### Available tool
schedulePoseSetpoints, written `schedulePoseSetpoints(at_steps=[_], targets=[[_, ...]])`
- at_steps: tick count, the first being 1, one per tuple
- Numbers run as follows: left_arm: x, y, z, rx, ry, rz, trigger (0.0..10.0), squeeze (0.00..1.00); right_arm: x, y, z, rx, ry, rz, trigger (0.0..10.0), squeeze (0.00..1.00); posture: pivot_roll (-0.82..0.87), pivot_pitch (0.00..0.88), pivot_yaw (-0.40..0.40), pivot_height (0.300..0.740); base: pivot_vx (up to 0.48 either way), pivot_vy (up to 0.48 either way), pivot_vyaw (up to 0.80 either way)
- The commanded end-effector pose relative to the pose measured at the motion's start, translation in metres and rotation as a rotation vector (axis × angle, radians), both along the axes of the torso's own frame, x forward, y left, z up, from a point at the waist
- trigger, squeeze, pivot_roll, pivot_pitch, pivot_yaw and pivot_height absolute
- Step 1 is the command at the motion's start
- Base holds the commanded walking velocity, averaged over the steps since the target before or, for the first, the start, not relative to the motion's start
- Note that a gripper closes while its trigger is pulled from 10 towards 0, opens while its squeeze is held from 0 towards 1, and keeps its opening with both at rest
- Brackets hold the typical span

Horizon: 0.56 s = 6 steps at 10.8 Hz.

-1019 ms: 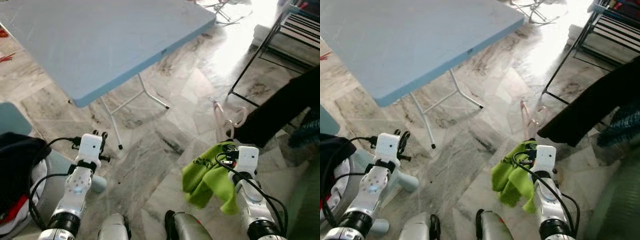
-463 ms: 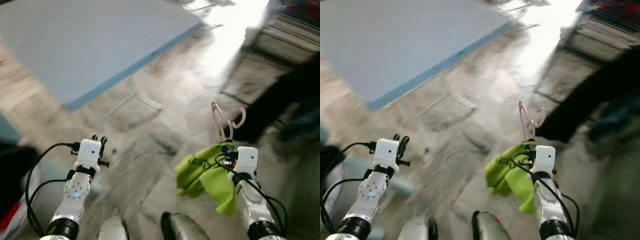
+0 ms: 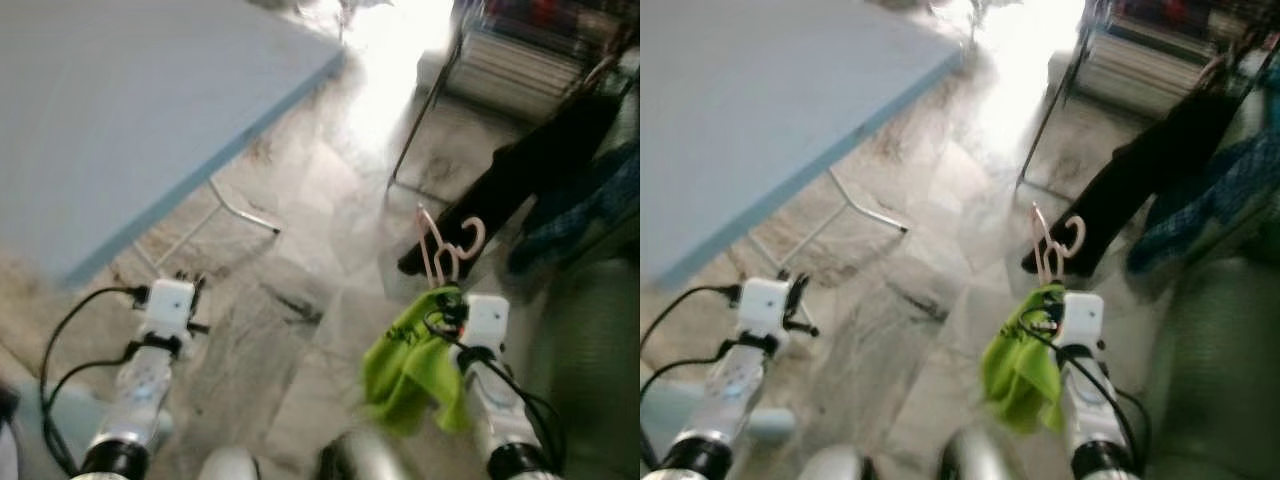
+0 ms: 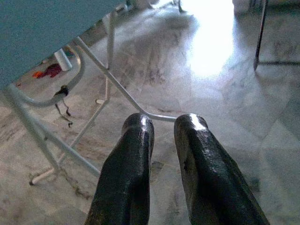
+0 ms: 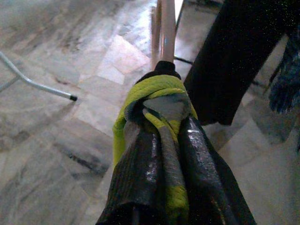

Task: Hang hanger

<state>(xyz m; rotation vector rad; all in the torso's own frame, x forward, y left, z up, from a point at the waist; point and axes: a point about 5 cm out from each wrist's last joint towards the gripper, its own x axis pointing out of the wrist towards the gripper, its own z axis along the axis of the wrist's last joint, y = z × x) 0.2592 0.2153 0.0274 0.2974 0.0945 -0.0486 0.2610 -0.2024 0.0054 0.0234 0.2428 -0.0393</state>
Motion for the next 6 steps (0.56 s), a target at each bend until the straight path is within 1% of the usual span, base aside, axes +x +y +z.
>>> schedulePoseSetpoints(at_steps=[1, 3, 4, 6], targets=[[0.0045, -0.0151, -0.0002, -0.020, 0.006, -0.049, 10.0, 0.00, -0.0050, -0.0170, 0.0006, -0.025, 0.001, -0.041, 10.0, 0.00, -0.01, 0.136, -0.058, 0.740, 0.360, 0.000, -0.80], [0.0037, -0.0159, -0.0034, -0.023, 0.029, -0.048, 10.0, 0.00, -0.0064, -0.0188, -0.0002, -0.026, 0.005, -0.045, 10.0, 0.00, -0.01, 0.132, -0.057, 0.740, 0.000, 0.000, -0.80], [0.0024, -0.0159, -0.0061, -0.043, 0.046, -0.037, 10.0, 0.00, -0.0070, -0.0188, -0.0005, -0.027, 0.006, -0.044, 10.0, 0.00, -0.02, 0.129, -0.051, 0.740, 0.000, 0.000, -0.80], [-0.0011, -0.0186, -0.0093, -0.045, 0.056, -0.051, 10.0, 0.00, -0.0082, -0.0210, -0.0009, -0.027, 0.005, -0.058, 10.0, 0.00, -0.02, 0.131, -0.043, 0.740, 0.000, 0.000, -0.80]])
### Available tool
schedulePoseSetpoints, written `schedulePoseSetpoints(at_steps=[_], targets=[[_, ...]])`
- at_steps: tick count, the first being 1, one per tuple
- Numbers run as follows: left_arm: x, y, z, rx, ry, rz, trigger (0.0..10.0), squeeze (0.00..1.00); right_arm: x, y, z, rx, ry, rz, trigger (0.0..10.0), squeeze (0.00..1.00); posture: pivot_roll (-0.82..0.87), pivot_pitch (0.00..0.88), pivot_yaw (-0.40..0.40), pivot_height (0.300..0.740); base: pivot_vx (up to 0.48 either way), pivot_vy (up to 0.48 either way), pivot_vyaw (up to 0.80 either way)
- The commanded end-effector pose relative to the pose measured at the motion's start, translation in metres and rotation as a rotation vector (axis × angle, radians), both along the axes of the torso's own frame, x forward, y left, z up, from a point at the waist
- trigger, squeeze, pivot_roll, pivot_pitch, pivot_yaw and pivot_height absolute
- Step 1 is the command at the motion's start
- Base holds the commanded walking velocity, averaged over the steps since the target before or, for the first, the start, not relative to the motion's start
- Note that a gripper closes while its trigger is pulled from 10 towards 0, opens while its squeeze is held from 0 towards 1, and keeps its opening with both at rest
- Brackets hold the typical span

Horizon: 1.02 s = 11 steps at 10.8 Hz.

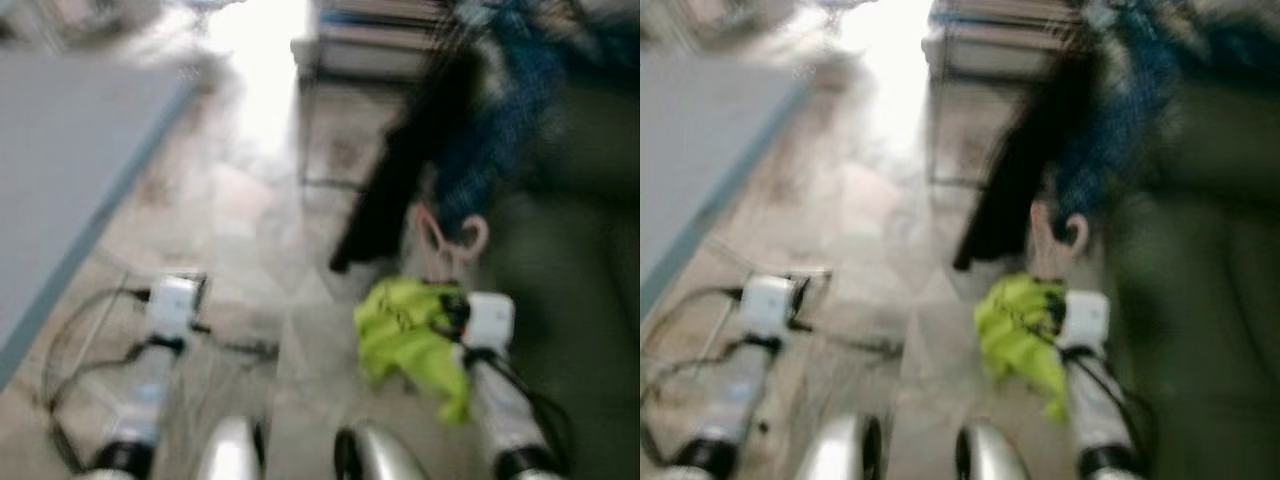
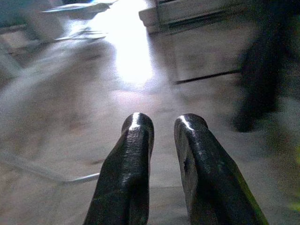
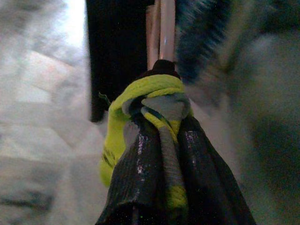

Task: Hang hanger

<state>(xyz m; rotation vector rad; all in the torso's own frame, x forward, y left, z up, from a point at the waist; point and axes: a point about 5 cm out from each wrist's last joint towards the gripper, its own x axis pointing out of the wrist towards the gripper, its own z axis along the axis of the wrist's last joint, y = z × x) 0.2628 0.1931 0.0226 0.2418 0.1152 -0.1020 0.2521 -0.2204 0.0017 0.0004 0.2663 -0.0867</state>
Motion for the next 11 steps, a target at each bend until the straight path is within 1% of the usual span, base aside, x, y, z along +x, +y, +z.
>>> schedulePoseSetpoints(at_steps=[1, 2, 4, 6, 7, 8, 11], targets=[[-0.0051, 0.0015, -0.0052, 0.006, 0.031, -0.011, 10.0, 0.00, -0.0008, -0.0028, 0.0022, 0.001, -0.020, -0.017, 10.0, 0.00, -0.02, 0.135, -0.045, 0.740, 0.000, 0.000, -0.80], [-0.0042, 0.0017, -0.0051, -0.002, 0.034, -0.007, 10.0, 0.00, -0.0025, -0.0023, 0.0015, 0.002, -0.019, -0.018, 10.0, 0.00, -0.03, 0.137, -0.047, 0.740, 0.000, 0.000, -0.80], [0.0007, 0.0026, -0.0014, -0.003, 0.022, 0.001, 10.0, 0.00, -0.0037, -0.0038, 0.0010, 0.002, -0.014, -0.020, 10.0, 0.00, -0.03, 0.139, -0.058, 0.740, 0.000, 0.309, 0.00], [0.0034, 0.0026, 0.0016, 0.008, 0.005, 0.006, 10.0, 0.00, -0.0004, -0.0058, 0.0041, -0.004, -0.019, -0.018, 10.0, 0.00, -0.03, 0.140, -0.068, 0.740, 0.000, 0.000, 0.00], [0.0023, 0.0027, 0.0008, 0.011, 0.007, 0.024, 10.0, 0.00, 0.0012, -0.0064, 0.0054, -0.005, -0.021, -0.016, 10.0, 0.00, -0.03, 0.142, -0.069, 0.740, 0.000, 0.000, 0.00], [0.0009, 0.0008, 0.0006, -0.001, 0.006, 0.020, 10.0, 0.00, 0.0016, -0.0060, 0.0055, -0.005, -0.020, -0.016, 10.0, 0.00, -0.02, 0.144, -0.067, 0.740, 0.000, 0.000, 0.00], [-0.0008, -0.0013, -0.0017, 0.008, 0.020, 0.020, 10.0, 0.00, 0.0011, -0.0015, 0.0033, 0.004, -0.015, -0.016, 10.0, 0.00, -0.02, 0.144, -0.057, 0.740, 0.000, 0.000, 0.00]])
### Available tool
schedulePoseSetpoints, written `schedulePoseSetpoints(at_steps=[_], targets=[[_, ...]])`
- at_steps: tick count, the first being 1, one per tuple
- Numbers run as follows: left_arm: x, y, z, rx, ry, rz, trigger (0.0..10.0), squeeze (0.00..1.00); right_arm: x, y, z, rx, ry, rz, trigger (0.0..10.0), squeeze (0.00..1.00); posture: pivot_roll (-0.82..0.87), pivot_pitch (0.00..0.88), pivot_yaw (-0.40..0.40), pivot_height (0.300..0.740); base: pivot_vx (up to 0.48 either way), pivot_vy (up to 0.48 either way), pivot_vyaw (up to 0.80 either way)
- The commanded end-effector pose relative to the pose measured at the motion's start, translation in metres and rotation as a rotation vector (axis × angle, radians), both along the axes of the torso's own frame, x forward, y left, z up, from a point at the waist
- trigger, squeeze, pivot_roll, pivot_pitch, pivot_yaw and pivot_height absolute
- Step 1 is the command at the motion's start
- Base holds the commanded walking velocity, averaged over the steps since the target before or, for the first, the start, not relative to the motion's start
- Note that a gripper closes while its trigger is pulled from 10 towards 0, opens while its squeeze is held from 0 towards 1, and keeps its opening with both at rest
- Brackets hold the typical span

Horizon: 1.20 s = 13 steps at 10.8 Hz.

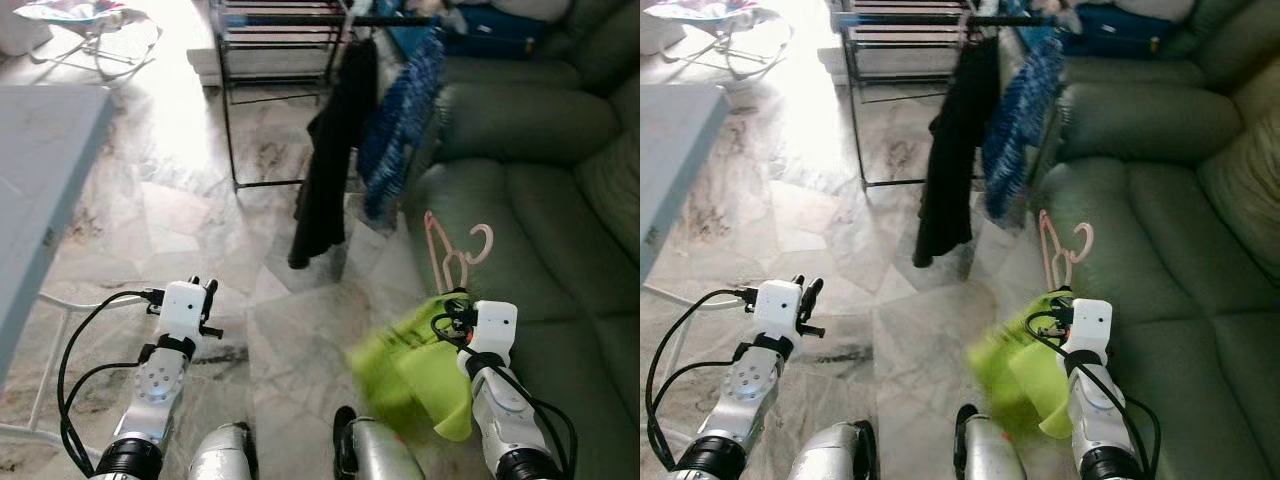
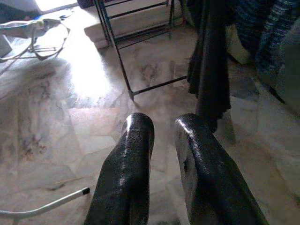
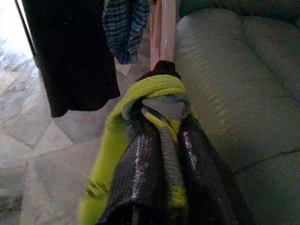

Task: Hang hanger

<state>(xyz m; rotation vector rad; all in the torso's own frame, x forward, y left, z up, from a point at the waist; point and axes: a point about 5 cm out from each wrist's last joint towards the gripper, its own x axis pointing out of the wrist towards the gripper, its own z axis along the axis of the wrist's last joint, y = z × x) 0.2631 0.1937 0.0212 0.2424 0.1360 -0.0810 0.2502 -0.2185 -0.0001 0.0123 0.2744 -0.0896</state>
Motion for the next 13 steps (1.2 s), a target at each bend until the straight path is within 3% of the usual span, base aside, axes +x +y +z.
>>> schedulePoseSetpoints(at_steps=[1, 10, 13], targets=[[-0.001, -0.002, 0.000, 0.006, 0.003, -0.005, 10.0, 0.00, 0.003, -0.003, 0.005, -0.006, -0.023, -0.013, 10.0, 0.00, -0.02, 0.142, -0.056, 0.740, 0.000, 0.000, 0.00], [-0.004, 0.002, -0.003, -0.010, 0.017, 0.017, 10.0, 0.00, -0.001, -0.005, 0.004, -0.007, -0.025, -0.024, 10.0, 0.00, -0.02, 0.137, -0.064, 0.740, 0.000, 0.000, 0.00], [-0.010, -0.003, -0.001, -0.045, -0.005, -0.063, 10.0, 0.00, -0.011, -0.012, 0.007, -0.021, -0.053, -0.070, 10.0, 0.00, -0.02, 0.123, -0.062, 0.740, 0.000, 0.000, 0.00]])
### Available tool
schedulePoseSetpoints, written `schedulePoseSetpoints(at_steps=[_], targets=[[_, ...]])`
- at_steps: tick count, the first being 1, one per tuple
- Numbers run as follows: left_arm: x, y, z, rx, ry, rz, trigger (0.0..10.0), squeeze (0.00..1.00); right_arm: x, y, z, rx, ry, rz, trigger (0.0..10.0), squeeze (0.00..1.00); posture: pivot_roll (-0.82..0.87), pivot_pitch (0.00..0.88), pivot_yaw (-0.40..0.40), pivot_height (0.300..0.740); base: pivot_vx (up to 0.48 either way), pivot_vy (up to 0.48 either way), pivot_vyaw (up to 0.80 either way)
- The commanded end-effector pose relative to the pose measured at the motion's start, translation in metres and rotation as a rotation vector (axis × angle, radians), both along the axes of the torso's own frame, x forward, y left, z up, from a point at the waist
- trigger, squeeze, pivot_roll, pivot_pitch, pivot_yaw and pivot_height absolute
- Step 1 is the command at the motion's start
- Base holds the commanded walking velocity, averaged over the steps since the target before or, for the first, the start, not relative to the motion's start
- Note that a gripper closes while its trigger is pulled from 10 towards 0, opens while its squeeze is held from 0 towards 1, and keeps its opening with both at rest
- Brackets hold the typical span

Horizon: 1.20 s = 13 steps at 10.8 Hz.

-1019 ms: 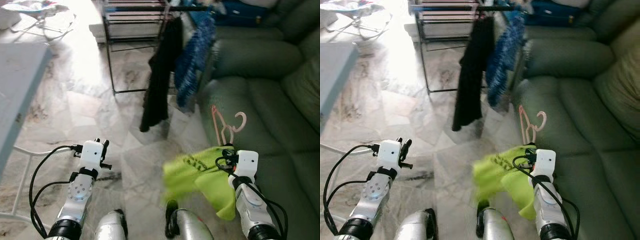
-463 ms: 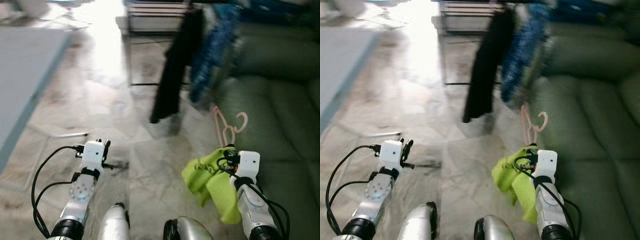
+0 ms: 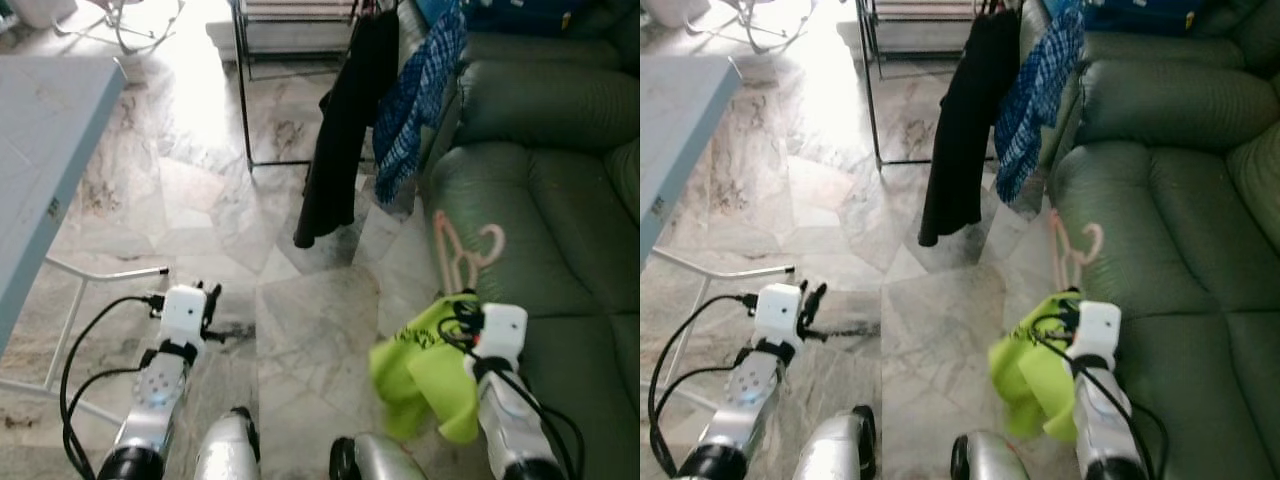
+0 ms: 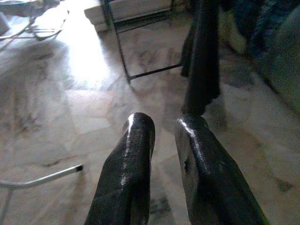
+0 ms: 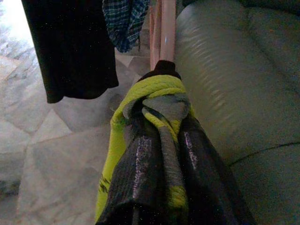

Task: Hang hanger

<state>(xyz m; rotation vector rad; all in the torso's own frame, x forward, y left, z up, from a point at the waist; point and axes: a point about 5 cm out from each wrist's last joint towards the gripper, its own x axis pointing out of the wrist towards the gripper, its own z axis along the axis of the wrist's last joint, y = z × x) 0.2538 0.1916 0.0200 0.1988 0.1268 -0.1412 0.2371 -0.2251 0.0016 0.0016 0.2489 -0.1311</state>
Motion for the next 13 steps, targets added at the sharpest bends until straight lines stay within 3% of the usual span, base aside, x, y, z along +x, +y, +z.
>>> schedulePoseSetpoints(at_steps=[1, 4, 5, 6, 7, 8, 10, 11, 13], targets=[[-0.002, 0.002, 0.002, -0.001, -0.004, -0.021, 10.0, 0.00, -0.002, -0.009, 0.006, -0.006, -0.036, -0.038, 10.0, 0.00, -0.02, 0.124, -0.061, 0.740, 0.000, 0.000, 0.00], [-0.007, 0.011, 0.008, 0.053, -0.036, -0.007, 10.0, 0.00, -0.012, -0.013, 0.007, -0.011, -0.037, -0.042, 10.0, 0.00, -0.03, 0.135, -0.054, 0.740, 0.000, 0.000, 0.00], [-0.011, 0.023, 0.028, 0.083, -0.183, 0.063, 10.0, 0.00, -0.018, -0.014, 0.012, -0.022, -0.053, -0.041, 10.0, 0.00, -0.03, 0.148, -0.054, 0.740, 0.000, 0.000, 0.00], [-0.013, 0.028, 0.033, 0.083, -0.213, 0.084, 10.0, 0.00, -0.020, -0.013, 0.015, -0.035, -0.064, -0.024, 10.0, 0.00, -0.03, 0.148, -0.054, 0.740, 0.000, 0.000, 0.00], [-0.015, 0.034, 0.037, 0.067, -0.225, 0.136, 10.0, 0.00, -0.018, -0.009, 0.023, -0.029, -0.095, -0.013, 10.0, 0.00, -0.02, 0.158, -0.060, 0.740, 0.000, 0.000, 0.00], [-0.013, 0.035, 0.043, 0.045, -0.238, 0.181, 10.0, 0.00, -0.004, 0.001, 0.044, -0.049, -0.178, 0.025, 10.0, 0.00, -0.03, 0.161, -0.064, 0.740, 0.000, 0.000, 0.00], [-0.012, 0.023, 0.057, 0.023, -0.290, 0.176, 10.0, 0.00, 0.009, 0.015, 0.067, -0.063, -0.263, 0.067, 10.0, 0.00, -0.03, 0.162, -0.062, 0.740, 0.000, 0.000, 0.00], [-0.011, 0.024, 0.058, -0.007, -0.281, 0.184, 10.0, 0.00, 0.007, 0.014, 0.066, -0.056, -0.252, 0.061, 10.0, 0.00, -0.03, 0.161, -0.065, 0.740, 0.000, 0.000, 0.00], [-0.025, 0.035, 0.034, 0.047, -0.175, 0.188, 10.0, 0.00, -0.009, 0.004, 0.045, -0.066, -0.156, 0.049, 10.0, 0.00, -0.03, 0.163, -0.065, 0.740, 0.000, 0.000, 0.00]])
